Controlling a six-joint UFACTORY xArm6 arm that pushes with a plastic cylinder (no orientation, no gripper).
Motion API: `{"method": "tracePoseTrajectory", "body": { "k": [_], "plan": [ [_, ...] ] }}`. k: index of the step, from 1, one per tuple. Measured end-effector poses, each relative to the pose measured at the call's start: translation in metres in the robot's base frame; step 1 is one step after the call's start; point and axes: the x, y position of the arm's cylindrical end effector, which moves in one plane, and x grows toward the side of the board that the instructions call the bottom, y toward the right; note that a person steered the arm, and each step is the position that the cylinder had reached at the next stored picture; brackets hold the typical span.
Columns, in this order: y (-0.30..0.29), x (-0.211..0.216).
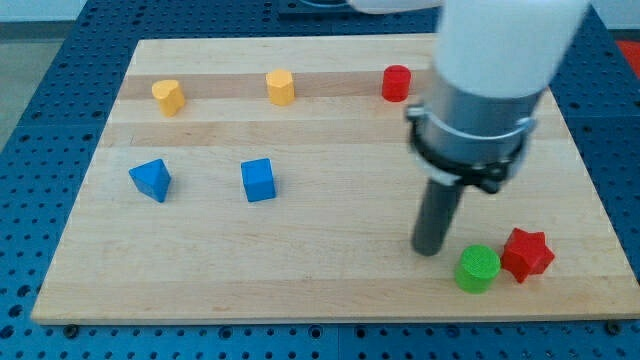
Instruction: Slightly touch the bottom side of the red star and green circle
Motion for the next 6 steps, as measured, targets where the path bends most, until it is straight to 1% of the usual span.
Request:
{"method": "tracePoseTrajectory", "body": {
  "k": [1,2,4,5,6],
  "plan": [
    [-0.005,0.039],
    [0.032,0.06],
    [0.1,0.039],
    [0.096,0.054],
    [0.023,0.052]
  ]
}}
